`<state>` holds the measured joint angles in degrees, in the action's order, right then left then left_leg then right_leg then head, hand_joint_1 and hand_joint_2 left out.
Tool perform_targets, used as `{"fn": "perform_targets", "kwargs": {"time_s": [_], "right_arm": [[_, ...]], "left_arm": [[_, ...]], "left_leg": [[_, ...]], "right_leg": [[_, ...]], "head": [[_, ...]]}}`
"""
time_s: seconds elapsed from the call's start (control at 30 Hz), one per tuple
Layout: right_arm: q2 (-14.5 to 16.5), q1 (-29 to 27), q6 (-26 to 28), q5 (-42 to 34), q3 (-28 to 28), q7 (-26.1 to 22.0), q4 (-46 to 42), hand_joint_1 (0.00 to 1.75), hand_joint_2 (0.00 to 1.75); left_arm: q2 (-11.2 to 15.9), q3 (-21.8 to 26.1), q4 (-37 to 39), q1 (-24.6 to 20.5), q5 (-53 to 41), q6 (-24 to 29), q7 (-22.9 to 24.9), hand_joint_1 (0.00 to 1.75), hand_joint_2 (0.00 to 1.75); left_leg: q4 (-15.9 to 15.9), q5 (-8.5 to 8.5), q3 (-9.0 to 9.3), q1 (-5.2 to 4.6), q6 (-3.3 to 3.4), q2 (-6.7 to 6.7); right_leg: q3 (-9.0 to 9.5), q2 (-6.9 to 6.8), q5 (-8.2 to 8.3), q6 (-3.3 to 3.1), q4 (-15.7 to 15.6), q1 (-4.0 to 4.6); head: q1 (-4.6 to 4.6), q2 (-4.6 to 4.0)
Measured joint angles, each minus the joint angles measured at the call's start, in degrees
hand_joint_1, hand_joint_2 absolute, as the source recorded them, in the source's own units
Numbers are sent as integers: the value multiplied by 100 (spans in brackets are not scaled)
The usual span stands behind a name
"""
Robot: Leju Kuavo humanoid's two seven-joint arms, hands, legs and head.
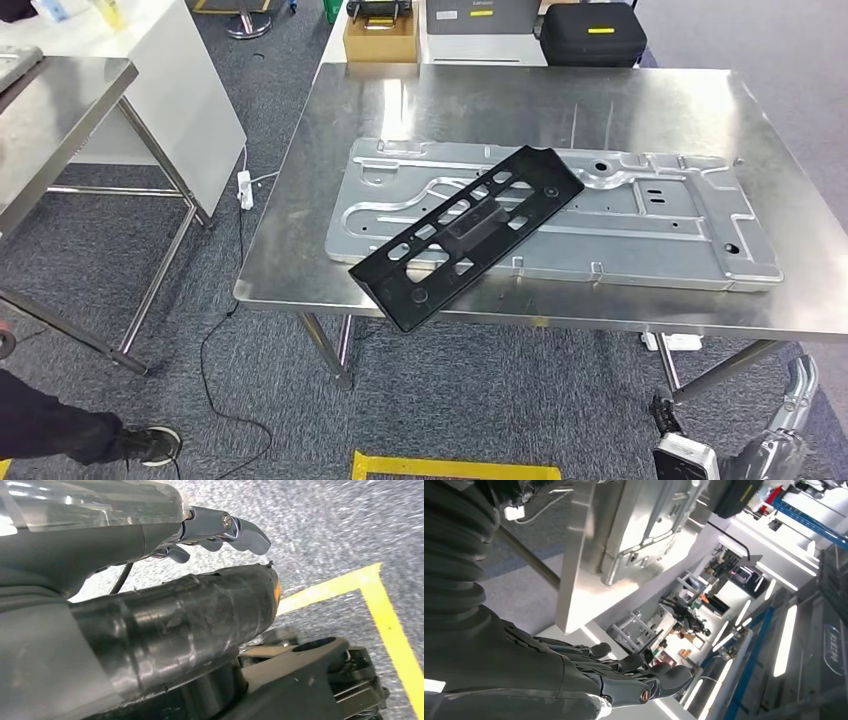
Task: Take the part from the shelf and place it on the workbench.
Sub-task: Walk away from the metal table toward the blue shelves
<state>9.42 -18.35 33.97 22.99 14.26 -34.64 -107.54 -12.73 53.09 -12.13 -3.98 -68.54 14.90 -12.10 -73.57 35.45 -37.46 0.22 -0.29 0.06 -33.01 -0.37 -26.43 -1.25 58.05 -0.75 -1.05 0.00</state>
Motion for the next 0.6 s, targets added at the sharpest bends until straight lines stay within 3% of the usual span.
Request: {"fn": "perform_targets", "kwargs": {"time_s": [0.03, 0.1, 0.17, 0.27, 0.3, 0.33, 0.4, 0.43, 0.47, 0.5, 0.53, 0.6], "right_arm": [[17, -1, -2, 0, 10, -1, 5, 0, 175], [50, -2, -4, -1, 28, -9, 9, 0, 175], [75, -3, -14, -2, 38, -21, 9, 0, 175], [105, -6, -40, -3, 62, -30, 11, 0, 175], [112, -11, -47, -4, 79, -30, 13, 0, 175], [115, -15, -50, -9, 97, -31, 15, 0, 175], [118, -21, -55, -17, 120, -31, 28, 0, 175], [119, -22, -57, -20, 127, -31, 38, 0, 175], [120, -25, -60, -20, 133, -31, 49, 0, 175], [121, -28, -63, -20, 141, -31, 61, 0, 175], [123, -31, -66, -20, 150, -31, 73, 0, 175], [131, -31, -73, -20, 166, -31, 90, 0, 175]], "left_arm": [[2, 0, 0, 0, 0, 0, 2, 0, 0], [8, 0, 0, -9, -1, 0, 4, 0, 0], [12, 0, 0, -18, -2, 0, 7, 0, 0], [15, 1, 0, -19, 0, -2, 10, 0, 0], [15, 2, 0, -19, 1, -2, 10, 0, 0], [15, 2, 0, -20, 2, -2, 10, 0, 0], [15, 2, 0, -25, 2, -9, 5, 0, 0], [16, 2, 0, -25, 2, -13, 3, 0, 0], [16, 2, 0, -23, 2, -16, 2, 0, 0], [16, 2, 0, -20, 2, -16, 2, 0, 0], [16, 2, 0, -18, 2, -17, 2, 0, 0], [16, 2, 0, -17, 2, -17, 2, 0, 0]], "left_leg": [[201, -121, 187, 4, -1, 1], [1037, -376, 759, 3, 25, 0], [1599, -486, 1091, -20, 82, -6], [1690, -554, 1053, -37, 186, -1], [1708, -598, 1025, -29, 236, 10], [1731, -650, 988, -18, 291, 23], [1742, -748, 877, -21, 364, 46], [1732, -791, 811, -29, 378, 52], [1716, -832, 748, -38, 378, 57], [1693, -869, 684, -44, 373, 60], [1667, -899, 624, -48, 365, 61], [1606, -942, 527, -51, 339, 59]], "right_leg": [[-51, -1, 28, 13, 24, -3], [-131, 0, 72, 51, 79, -3], [-168, 0, 124, 119, 106, 2], [-190, 4, 203, 232, 107, -4], [-216, 11, 148, 263, 153, -9], [-269, 18, -1, 290, 286, -13], [-475, 28, -509, 335, 878, -20], [-587, 28, -739, 355, 1252, -22], [-653, 28, -864, 369, 1547, -22], [-632, 28, -868, 375, 1669, -22], [-494, 27, -770, 371, 1563, -22], [50, 28, -505, 333, 800, -16]], "head": [[0, 0], [0, 0], [-3, 0], [-5, 0], [-7, 0], [-9, 0], [-11, 0], [-12, 0], [-12, 0], [-11, 0], [-11, 0], [-11, 0]]}}
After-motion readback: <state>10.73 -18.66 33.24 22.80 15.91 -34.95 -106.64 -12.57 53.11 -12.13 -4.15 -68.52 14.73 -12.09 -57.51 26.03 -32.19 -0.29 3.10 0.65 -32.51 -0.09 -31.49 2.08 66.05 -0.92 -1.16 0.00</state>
